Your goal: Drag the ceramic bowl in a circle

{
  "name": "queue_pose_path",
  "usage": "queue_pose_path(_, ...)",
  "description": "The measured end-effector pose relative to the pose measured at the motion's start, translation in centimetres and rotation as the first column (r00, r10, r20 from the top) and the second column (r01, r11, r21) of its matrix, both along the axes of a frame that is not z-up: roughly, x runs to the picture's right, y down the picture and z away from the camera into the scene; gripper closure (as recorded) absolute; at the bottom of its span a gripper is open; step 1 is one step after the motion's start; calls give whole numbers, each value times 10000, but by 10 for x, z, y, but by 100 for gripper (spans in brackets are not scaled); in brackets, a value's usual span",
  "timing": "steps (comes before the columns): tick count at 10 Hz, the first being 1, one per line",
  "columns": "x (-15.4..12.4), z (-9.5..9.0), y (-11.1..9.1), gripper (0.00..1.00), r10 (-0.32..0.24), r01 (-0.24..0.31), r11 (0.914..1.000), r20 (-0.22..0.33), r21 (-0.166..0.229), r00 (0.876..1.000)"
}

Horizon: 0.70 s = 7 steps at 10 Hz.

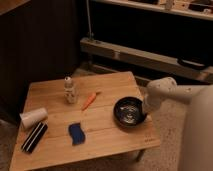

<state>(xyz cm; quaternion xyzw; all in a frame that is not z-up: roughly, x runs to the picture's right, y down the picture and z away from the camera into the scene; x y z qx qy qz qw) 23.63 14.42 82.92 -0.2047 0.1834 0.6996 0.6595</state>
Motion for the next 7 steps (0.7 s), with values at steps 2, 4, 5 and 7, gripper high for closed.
queue_pose_path(2,-44,-40,21,81,-447,434,9985,412,329,9981)
queue_pose_path(4,-86,-70,39,81,-795,747,9954,824,594,9934)
queue_pose_path(5,-107,-77,44,81,-913,844,9940,1035,691,9904)
queue_pose_path(7,-132,-84,49,81,-1050,931,9917,1411,885,9844)
